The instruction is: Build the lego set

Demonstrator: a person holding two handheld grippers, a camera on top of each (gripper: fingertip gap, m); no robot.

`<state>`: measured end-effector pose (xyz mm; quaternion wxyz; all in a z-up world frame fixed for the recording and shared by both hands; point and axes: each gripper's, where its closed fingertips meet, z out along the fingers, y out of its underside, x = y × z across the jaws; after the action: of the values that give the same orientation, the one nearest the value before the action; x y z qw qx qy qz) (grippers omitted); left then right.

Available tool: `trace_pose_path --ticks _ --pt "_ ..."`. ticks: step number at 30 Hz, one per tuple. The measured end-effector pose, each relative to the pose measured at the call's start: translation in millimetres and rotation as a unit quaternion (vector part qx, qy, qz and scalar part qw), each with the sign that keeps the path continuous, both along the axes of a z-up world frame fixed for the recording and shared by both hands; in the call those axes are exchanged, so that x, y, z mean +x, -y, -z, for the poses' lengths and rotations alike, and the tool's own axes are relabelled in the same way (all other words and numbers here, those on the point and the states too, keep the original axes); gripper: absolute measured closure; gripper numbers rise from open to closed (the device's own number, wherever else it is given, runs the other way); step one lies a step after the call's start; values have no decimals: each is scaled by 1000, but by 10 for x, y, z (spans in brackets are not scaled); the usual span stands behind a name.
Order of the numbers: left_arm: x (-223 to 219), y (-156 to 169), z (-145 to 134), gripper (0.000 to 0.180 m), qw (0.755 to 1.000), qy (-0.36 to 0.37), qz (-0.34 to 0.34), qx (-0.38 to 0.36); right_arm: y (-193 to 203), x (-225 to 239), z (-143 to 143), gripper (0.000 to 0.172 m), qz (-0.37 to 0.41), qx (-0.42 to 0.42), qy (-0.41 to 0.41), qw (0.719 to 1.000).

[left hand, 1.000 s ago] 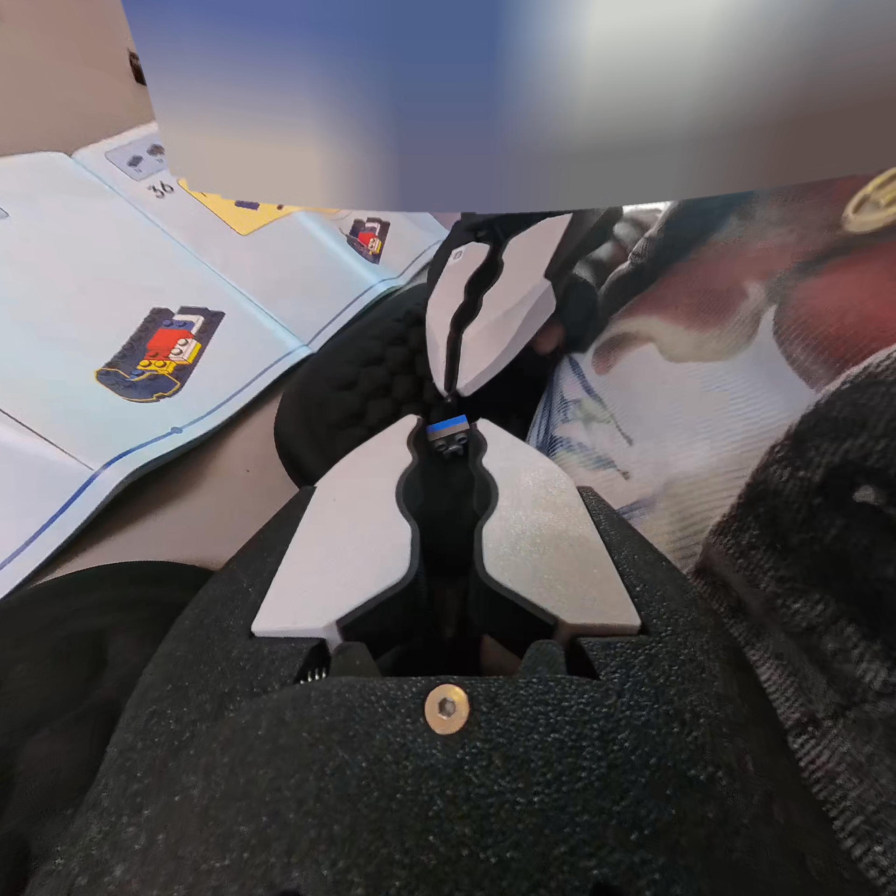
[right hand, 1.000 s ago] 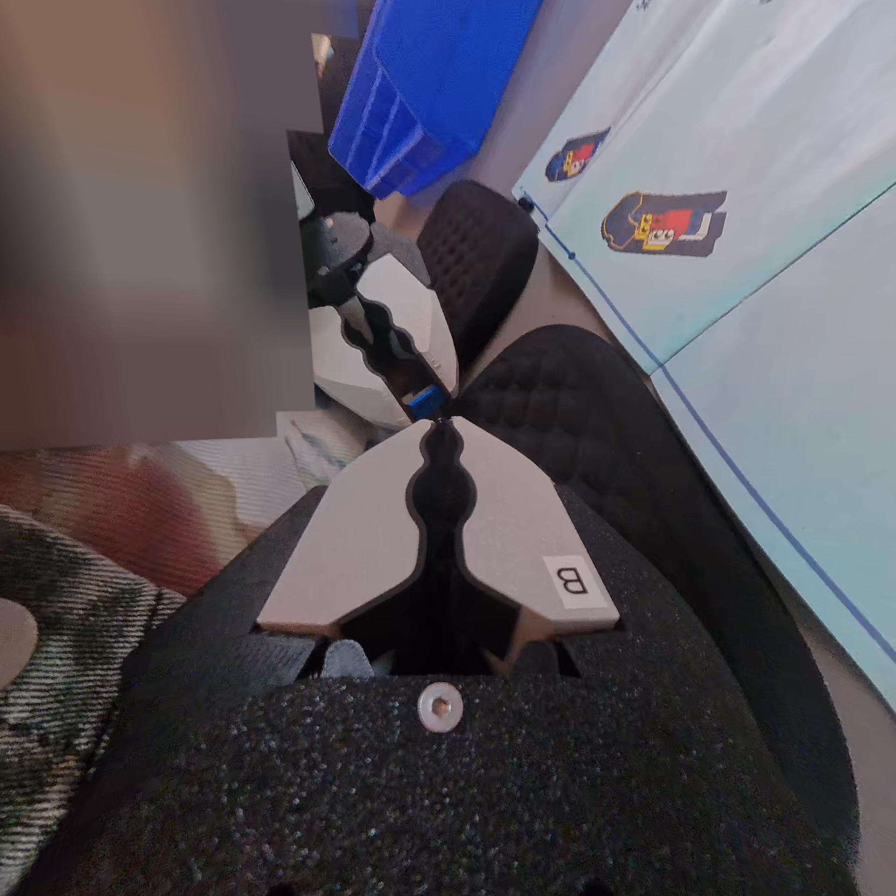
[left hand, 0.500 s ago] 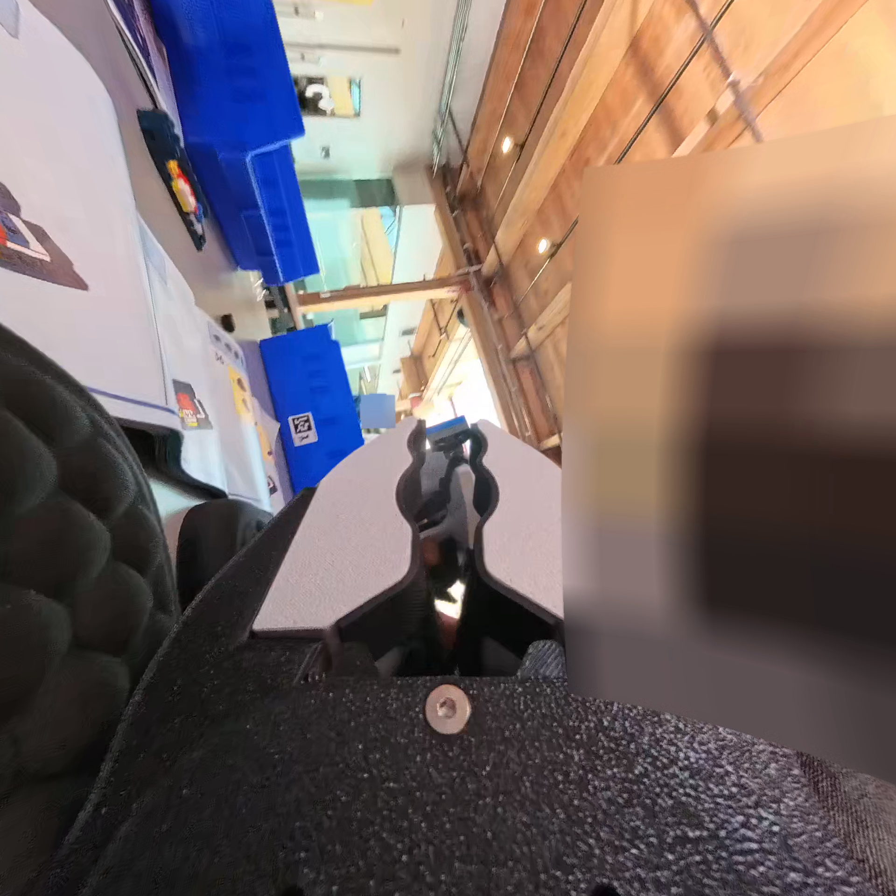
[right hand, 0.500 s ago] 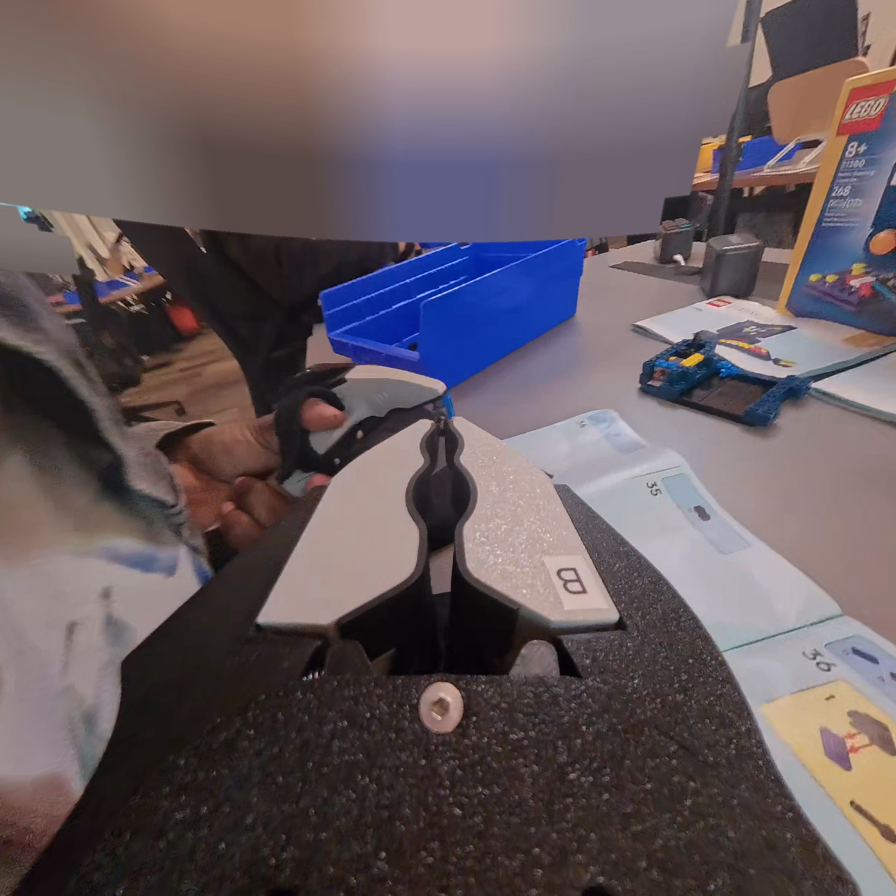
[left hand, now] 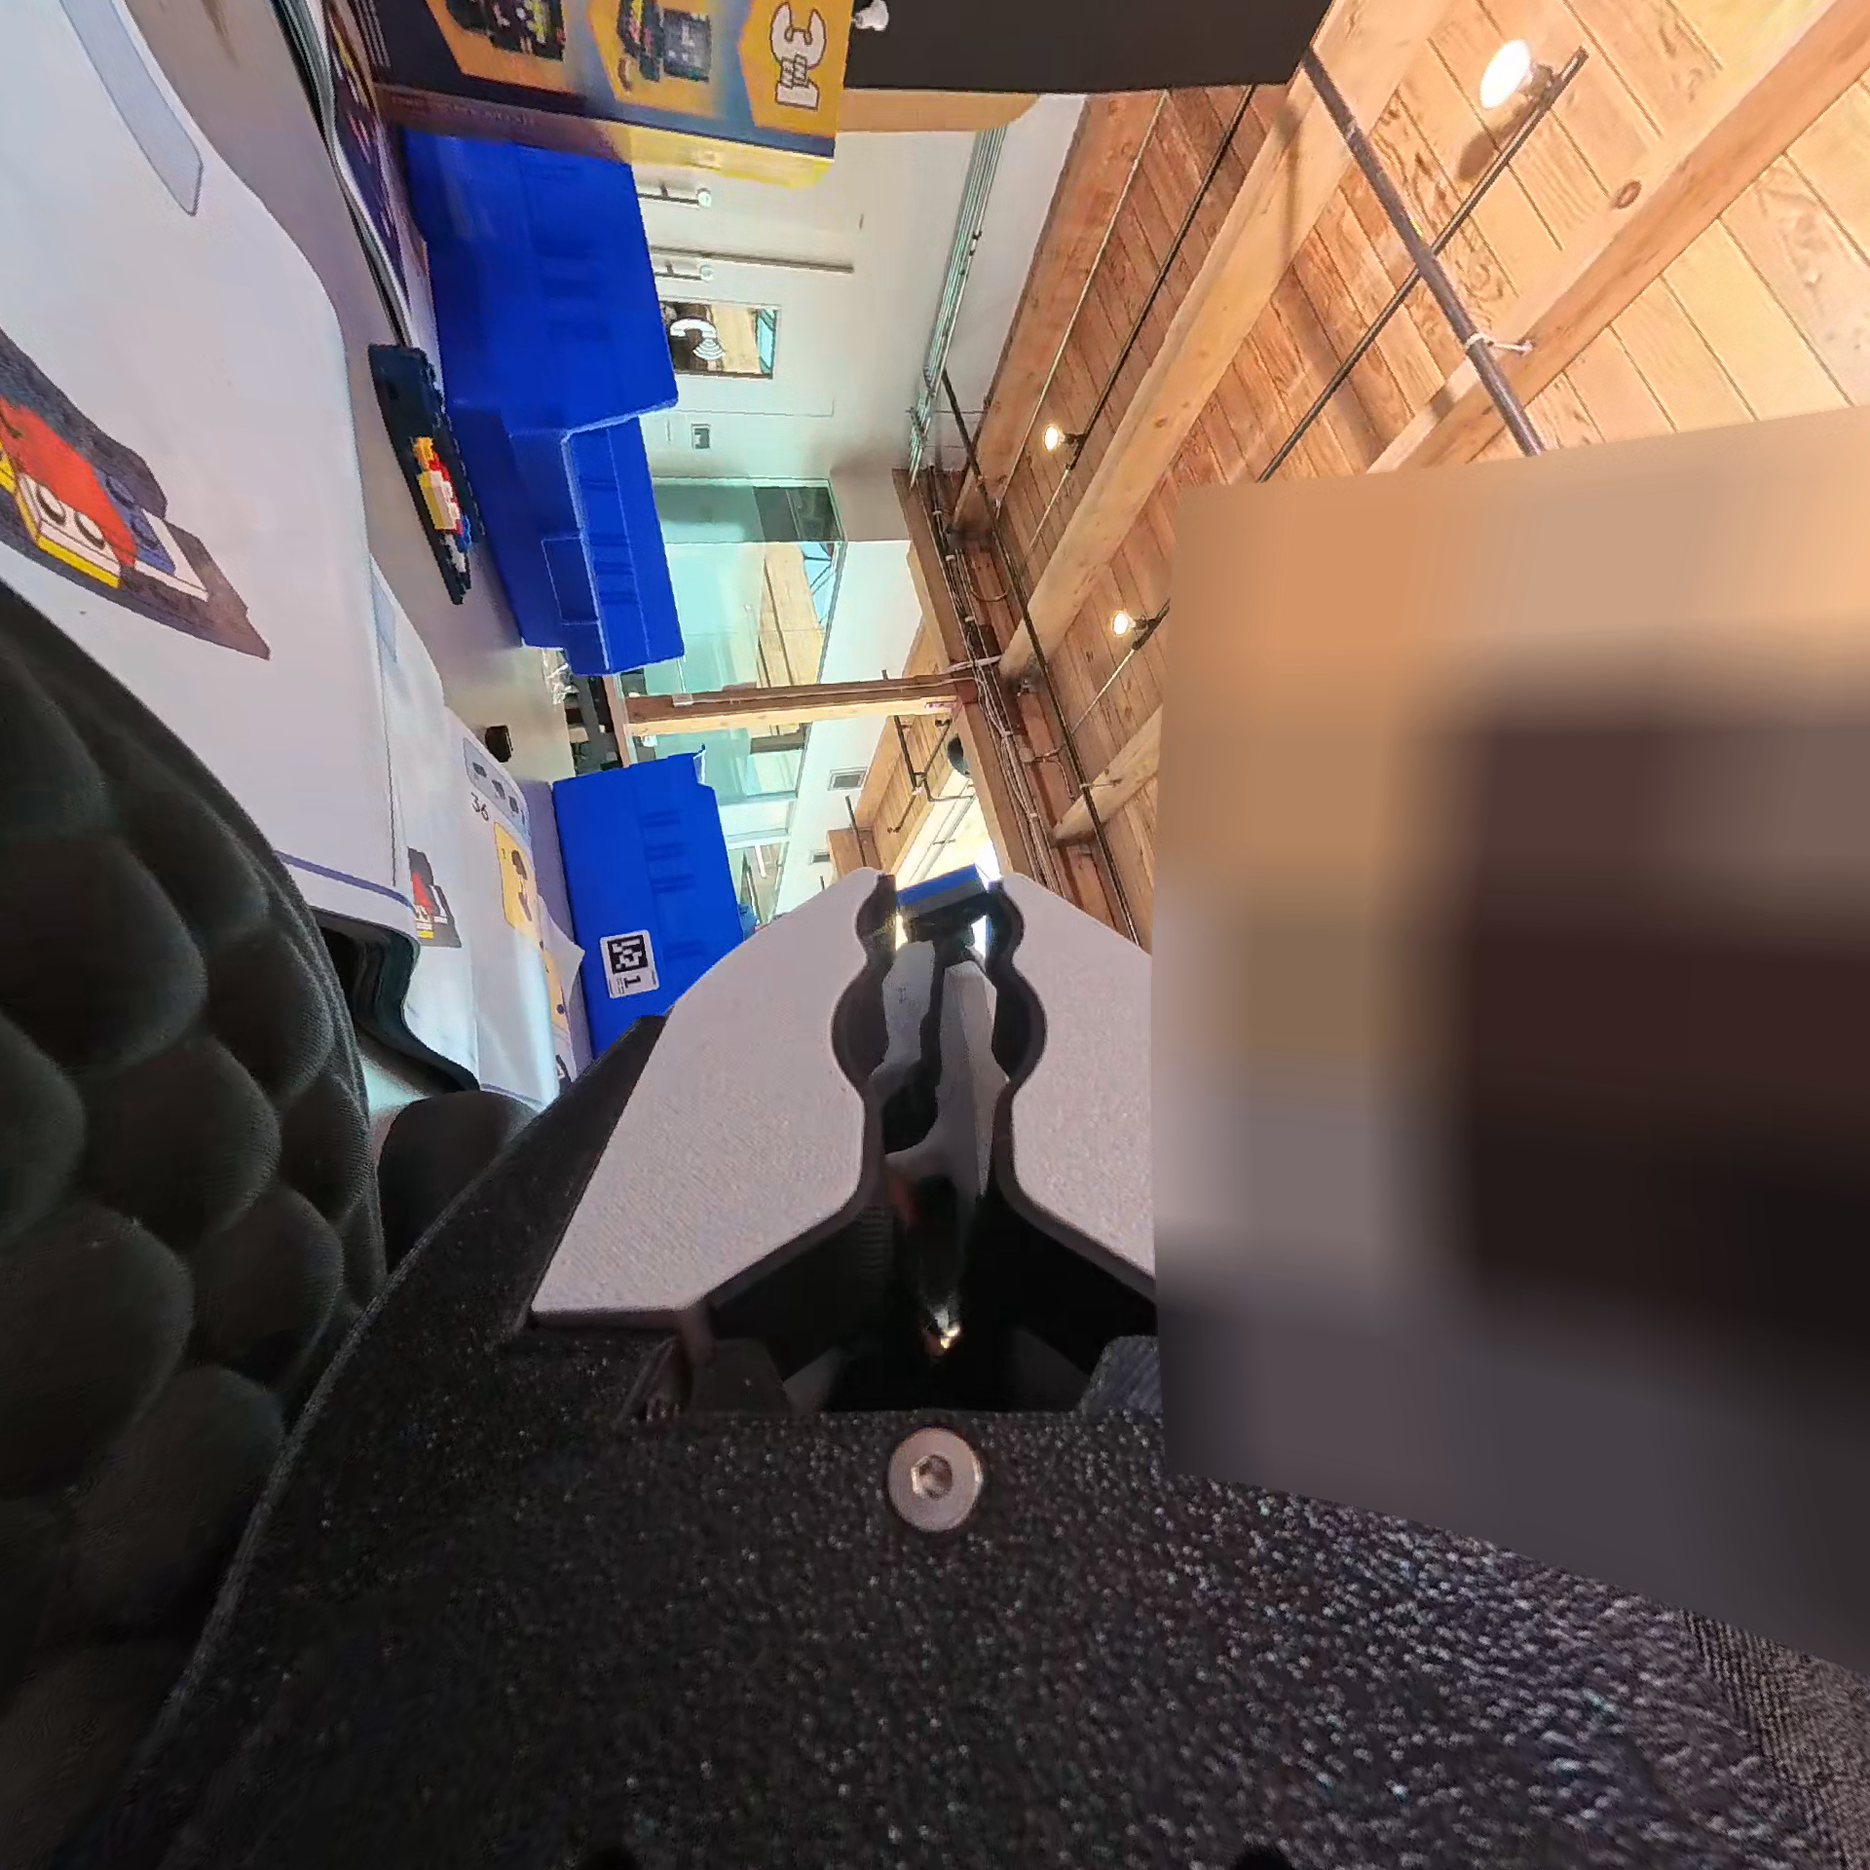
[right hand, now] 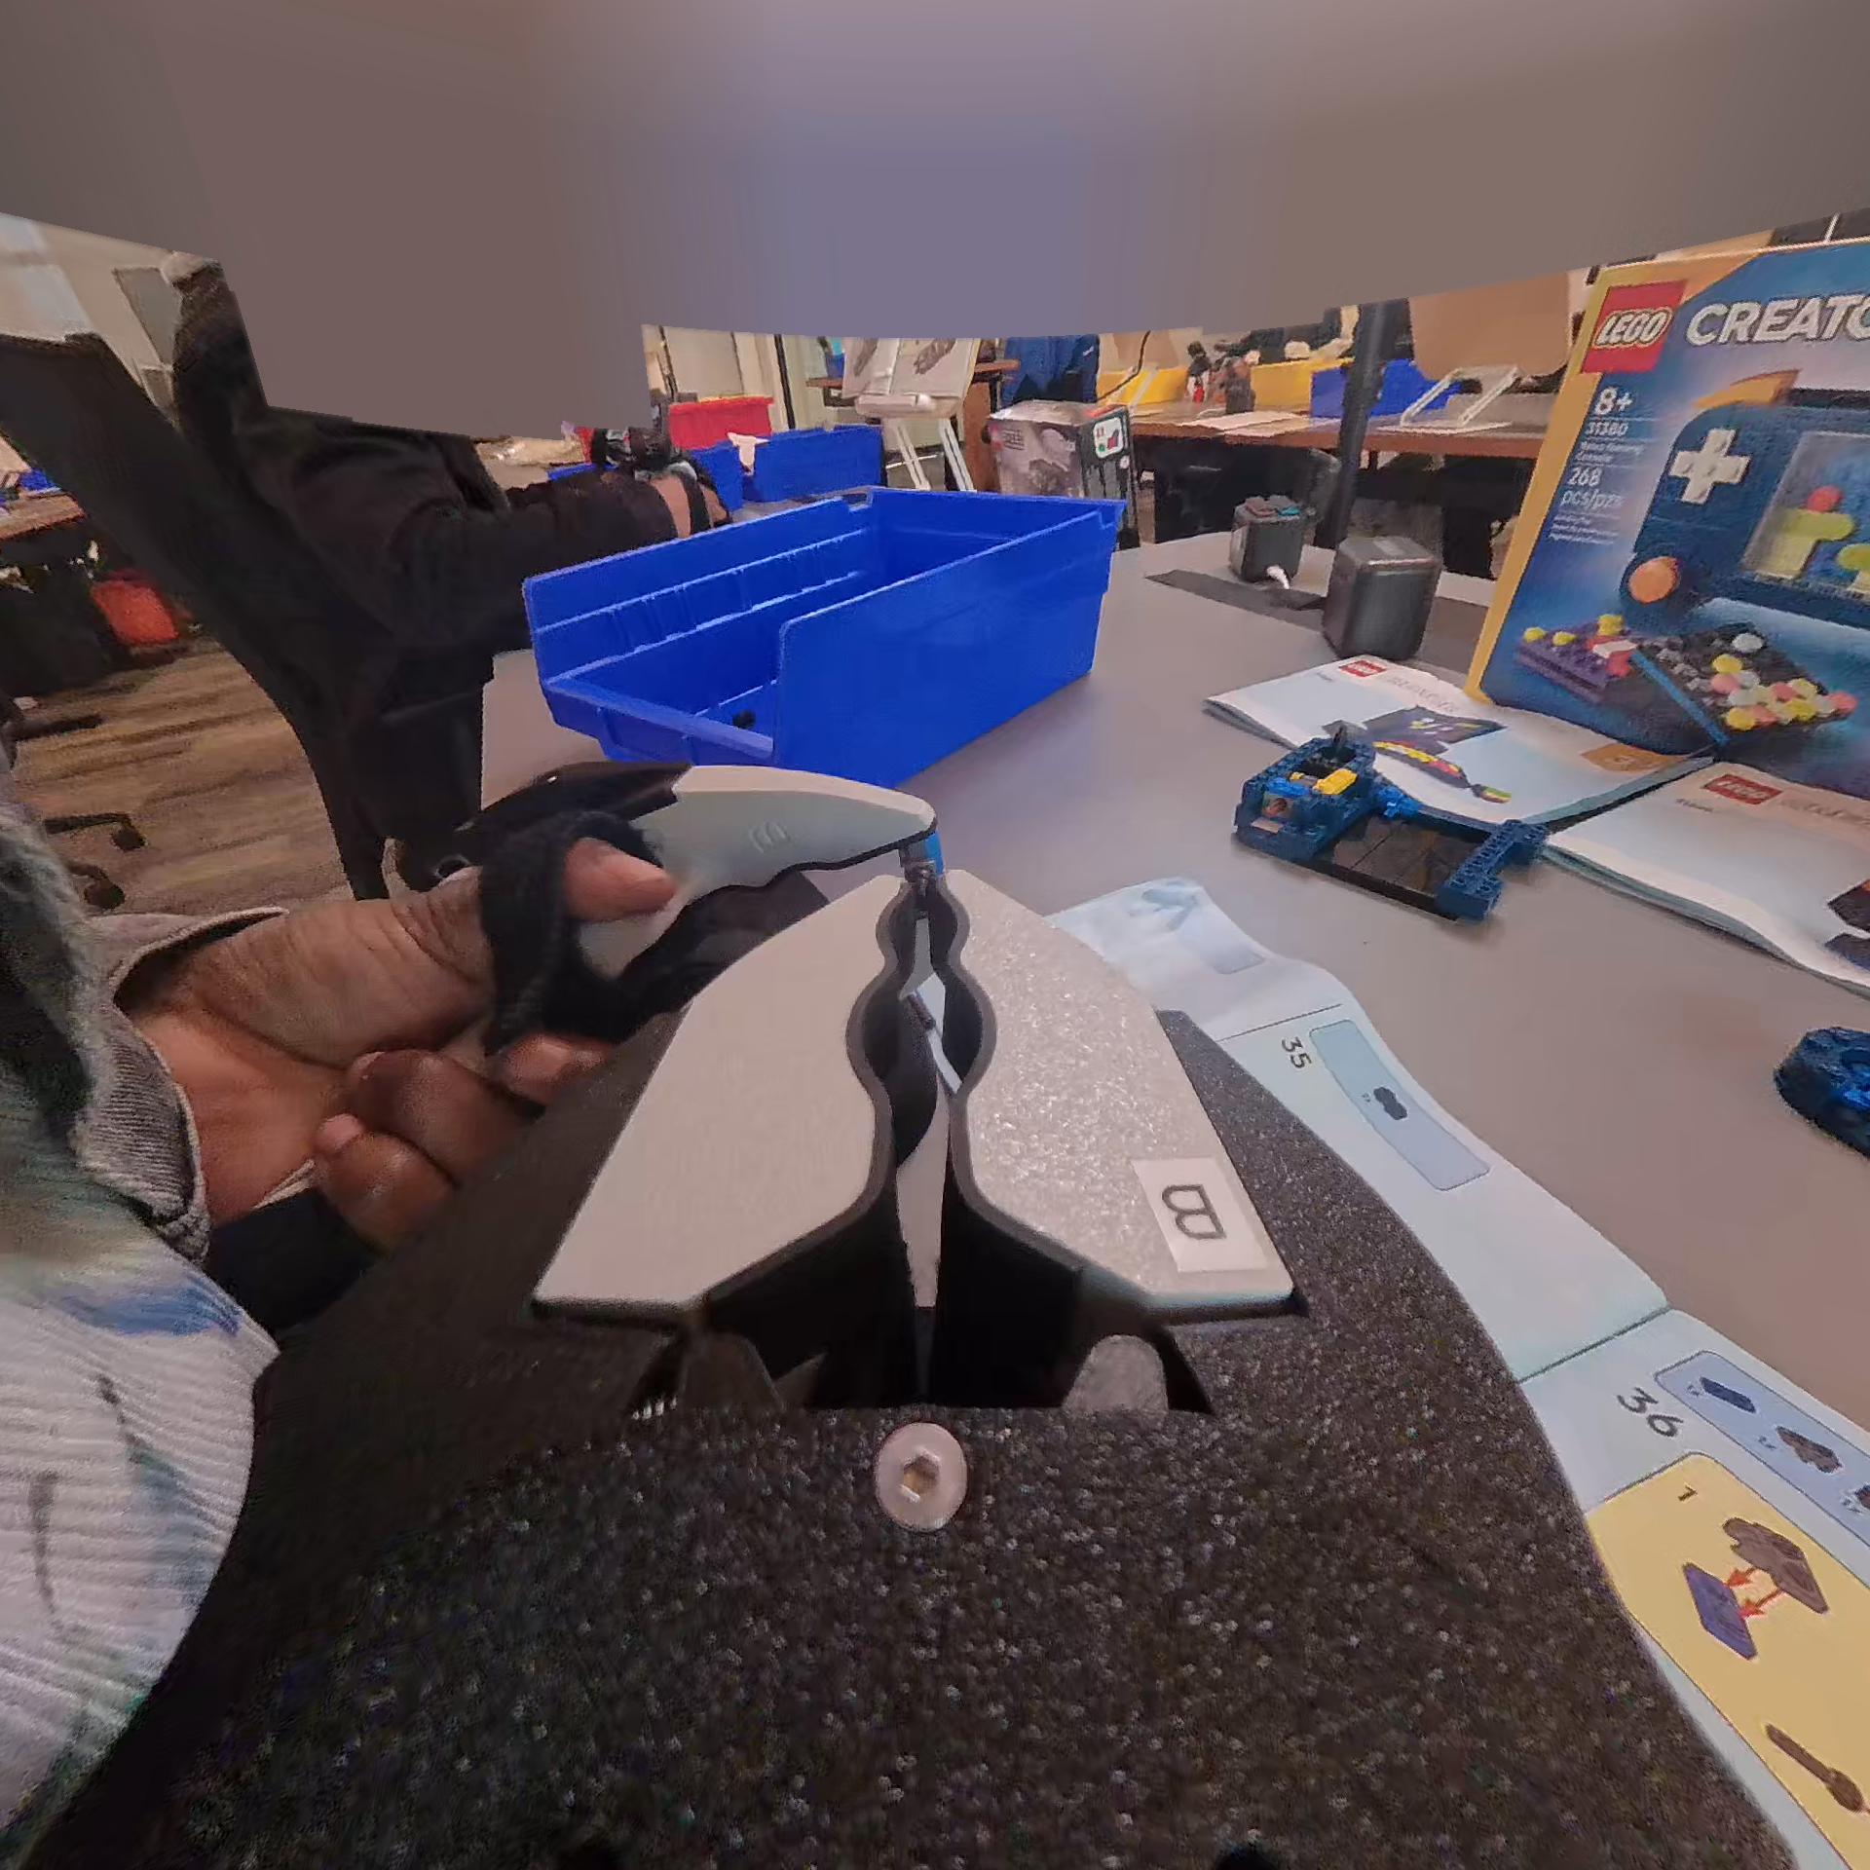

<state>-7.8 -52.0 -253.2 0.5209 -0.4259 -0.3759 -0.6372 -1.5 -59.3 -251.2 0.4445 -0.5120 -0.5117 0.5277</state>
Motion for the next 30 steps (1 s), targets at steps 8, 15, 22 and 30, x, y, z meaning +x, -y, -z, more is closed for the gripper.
trace_pose_path --ticks 8,15,22,30 --pt "24 -3 35 164 1000 0 19 -9 47 -13 37 169 -18 5 6 1000" --pt "22 -64 49 164 1000 -3 13 -17 16 -36 52 170 0 26 12 1000" --pt "-25 -60 -19 164 999 -34 -2 4 -176 57 -38 169 34 -11 -13 999" --pt "-212 -15 -250 164 994 55 -66 63 29 107 -225 169 4 52 -51 997"
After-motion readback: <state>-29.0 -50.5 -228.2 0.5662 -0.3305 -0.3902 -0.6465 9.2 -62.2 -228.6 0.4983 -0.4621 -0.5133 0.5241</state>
